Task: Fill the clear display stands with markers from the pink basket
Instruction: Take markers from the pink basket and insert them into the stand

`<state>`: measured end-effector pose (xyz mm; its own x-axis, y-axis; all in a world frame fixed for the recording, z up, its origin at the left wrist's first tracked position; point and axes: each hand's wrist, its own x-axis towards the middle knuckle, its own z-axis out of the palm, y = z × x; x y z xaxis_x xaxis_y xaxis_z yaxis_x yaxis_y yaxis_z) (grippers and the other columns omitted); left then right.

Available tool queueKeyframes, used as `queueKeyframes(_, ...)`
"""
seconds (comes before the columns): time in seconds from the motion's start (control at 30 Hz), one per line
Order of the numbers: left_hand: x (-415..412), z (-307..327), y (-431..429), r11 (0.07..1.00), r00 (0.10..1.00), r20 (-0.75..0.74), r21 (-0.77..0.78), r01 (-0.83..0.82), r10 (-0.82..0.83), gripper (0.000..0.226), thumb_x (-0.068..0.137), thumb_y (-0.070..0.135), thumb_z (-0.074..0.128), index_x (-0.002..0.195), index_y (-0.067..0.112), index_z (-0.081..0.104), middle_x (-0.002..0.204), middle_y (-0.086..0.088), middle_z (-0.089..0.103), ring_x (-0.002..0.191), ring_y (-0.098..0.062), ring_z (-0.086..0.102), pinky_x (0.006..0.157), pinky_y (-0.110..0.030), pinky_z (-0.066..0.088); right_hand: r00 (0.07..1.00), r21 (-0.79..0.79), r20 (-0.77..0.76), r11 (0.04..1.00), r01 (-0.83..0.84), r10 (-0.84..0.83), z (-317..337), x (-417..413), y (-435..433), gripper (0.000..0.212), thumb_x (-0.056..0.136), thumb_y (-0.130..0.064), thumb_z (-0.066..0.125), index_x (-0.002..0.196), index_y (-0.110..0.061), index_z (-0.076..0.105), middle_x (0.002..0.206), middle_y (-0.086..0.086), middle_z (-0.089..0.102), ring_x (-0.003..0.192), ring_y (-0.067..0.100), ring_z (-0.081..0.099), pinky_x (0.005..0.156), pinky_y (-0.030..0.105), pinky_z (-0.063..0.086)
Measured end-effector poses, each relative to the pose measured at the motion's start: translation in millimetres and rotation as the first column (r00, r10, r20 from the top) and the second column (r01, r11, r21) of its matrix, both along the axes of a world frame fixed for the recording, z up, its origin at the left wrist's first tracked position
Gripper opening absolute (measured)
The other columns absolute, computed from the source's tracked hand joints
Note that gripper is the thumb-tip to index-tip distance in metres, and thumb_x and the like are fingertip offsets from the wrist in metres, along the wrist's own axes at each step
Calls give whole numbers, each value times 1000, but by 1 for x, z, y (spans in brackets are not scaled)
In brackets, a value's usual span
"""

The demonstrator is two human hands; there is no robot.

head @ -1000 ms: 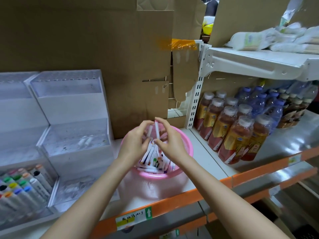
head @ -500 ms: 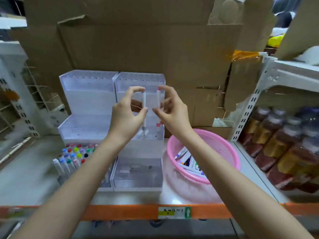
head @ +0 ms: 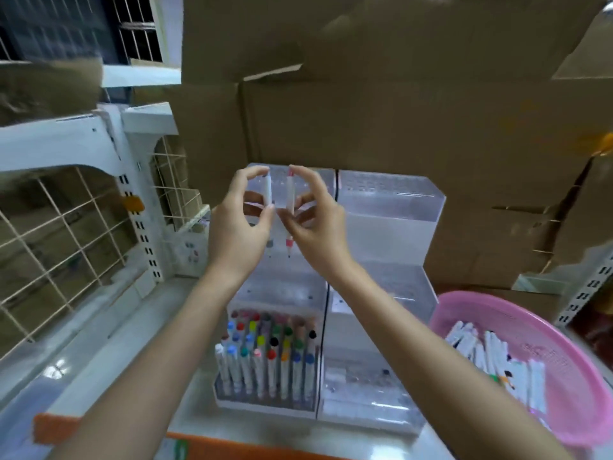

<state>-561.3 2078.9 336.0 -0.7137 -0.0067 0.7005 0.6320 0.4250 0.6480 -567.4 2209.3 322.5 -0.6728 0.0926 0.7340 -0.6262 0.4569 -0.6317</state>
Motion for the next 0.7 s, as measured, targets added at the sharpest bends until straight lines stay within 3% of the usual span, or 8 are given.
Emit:
queueKeyframes(0.1,-17,0,-17,999,999,3,29,40,-40,43,89,7,62,123,30,51,85,11,61,78,2,61,67,-9,48,998,11,-51,1000,21,-20,-2,-13,-23,54,84,-7,71,131,-23,50,78,-3,54,58,14,61,56,38,54)
queueKeyframes(0.33,-43,-9,-41,991,991,-29,-27,133,-134,47,87,6,65,127,26,51,84,11,62,79,1,62,69,-9,48,987,-23,-105,993,116,-118,-21,-29,-42,53,85,-8,71,131,-25,50,81,-5,54,58,15,62,52,36,56)
queueKeyframes(0.47,-52,-16,-45,985,985,-43,-19,169,-170,46,86,9,68,127,23,51,80,16,58,78,1,61,69,-8,48,984,-50,-123,991,124,-129,-24,-33,-43,54,85,-9,72,130,-26,48,77,-5,55,56,13,63,54,27,57)
queueKeyframes(0.6,-54,-20,-49,984,983,-59,-18,175,-176,45,86,14,69,126,24,52,83,14,60,79,-1,61,71,-9,48,989,-73,-104,993,95,-102,-23,-29,-45,54,85,-8,72,129,-27,47,78,5,58,58,14,66,55,15,53)
queueKeyframes(0.7,-55,-23,-55,986,984,-67,-26,165,-167,46,85,14,70,127,24,52,85,11,63,82,1,61,71,-7,47,993,-77,-83,994,76,-83,-22,-28,-44,58,83,-7,74,130,-27,45,81,3,61,62,12,68,60,17,55)
